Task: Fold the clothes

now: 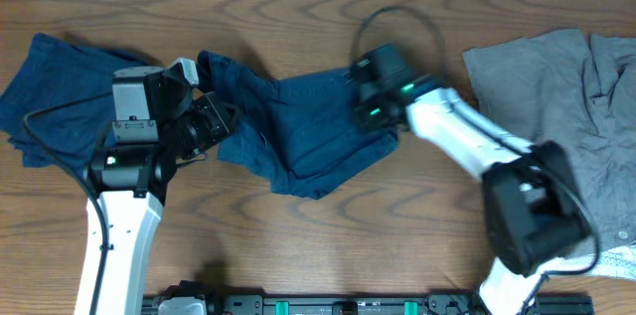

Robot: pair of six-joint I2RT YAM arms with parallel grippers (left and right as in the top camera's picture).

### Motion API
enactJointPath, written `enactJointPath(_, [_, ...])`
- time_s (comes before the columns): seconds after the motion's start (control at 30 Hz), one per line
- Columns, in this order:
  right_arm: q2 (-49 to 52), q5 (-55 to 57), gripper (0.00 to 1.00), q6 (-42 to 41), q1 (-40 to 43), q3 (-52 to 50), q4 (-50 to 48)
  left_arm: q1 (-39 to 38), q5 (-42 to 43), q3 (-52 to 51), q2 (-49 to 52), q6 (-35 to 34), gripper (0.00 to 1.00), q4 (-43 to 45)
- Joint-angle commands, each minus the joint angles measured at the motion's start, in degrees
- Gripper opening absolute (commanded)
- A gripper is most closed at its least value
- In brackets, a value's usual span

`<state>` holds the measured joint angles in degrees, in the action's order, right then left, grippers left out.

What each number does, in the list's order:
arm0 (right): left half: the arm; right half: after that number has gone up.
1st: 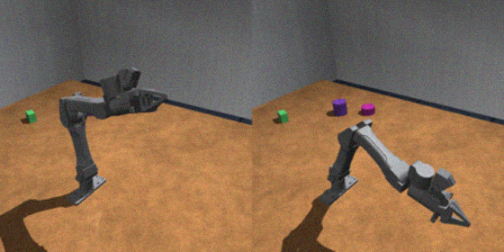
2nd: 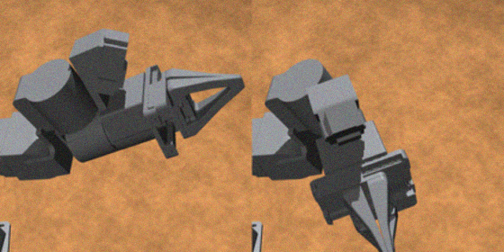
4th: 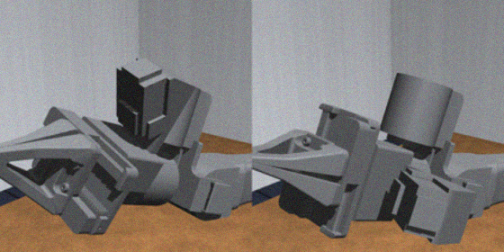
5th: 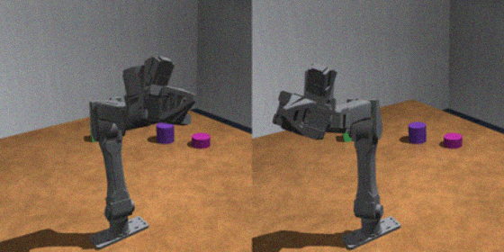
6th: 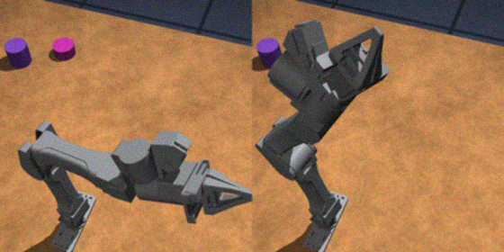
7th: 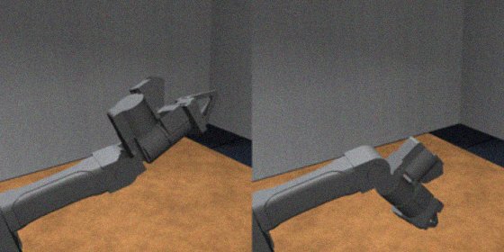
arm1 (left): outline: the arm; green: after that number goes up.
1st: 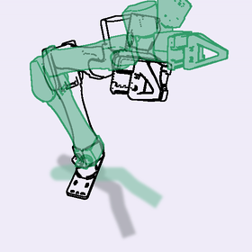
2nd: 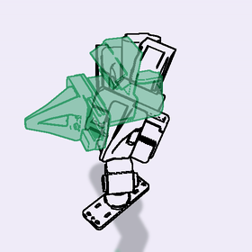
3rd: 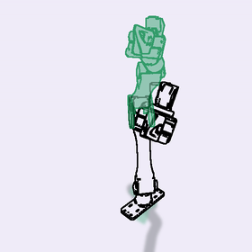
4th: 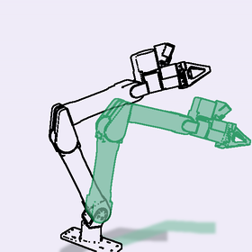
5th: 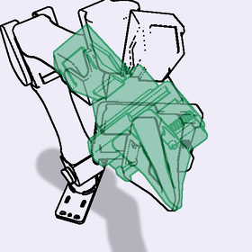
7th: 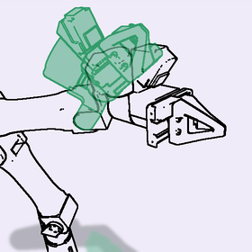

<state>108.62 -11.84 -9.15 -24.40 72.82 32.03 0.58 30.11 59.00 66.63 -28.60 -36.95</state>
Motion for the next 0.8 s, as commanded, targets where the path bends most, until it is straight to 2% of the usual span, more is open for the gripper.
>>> enactJointPath(0.0, [0.28,2.73,0.14,2.62,2.91,-0.63,2.95,-1.33,1.42,1.44,2.95,-1.22,0.06,0.7])
enactJointPath(0.17, [0.79,2.6,0.11,2.62,4.11,-5.31,2.91,-6.05,1.42,1.44,7.5,-3.54,0.06,5.51])
enactJointPath(0.4, [0.81,2.6,0.11,1.36,2.64,-12.0,-0.22,-17.0,1.4,1.44,13.53,-7.21,0.06,15.74])
enactJointPath(0.63, [0.81,2.6,0.11,0.83,2.25,-13.64,-0.98,-27.52,0.72,1.44,21.03,-8.81,0.06,23.61])
enactJointPath(0.7, [0.79,2.6,0.09,0.13,2.25,-13.64,-0.96,-29.33,0.33,1.44,22.99,-8.81,0.07,26.84])
enactJointPath(0.77, [0.79,2.62,0.03,-1.03,2.25,-13.62,-0.46,-29.94,0.33,1.44,23.85,-8.74,0.17,29.86])
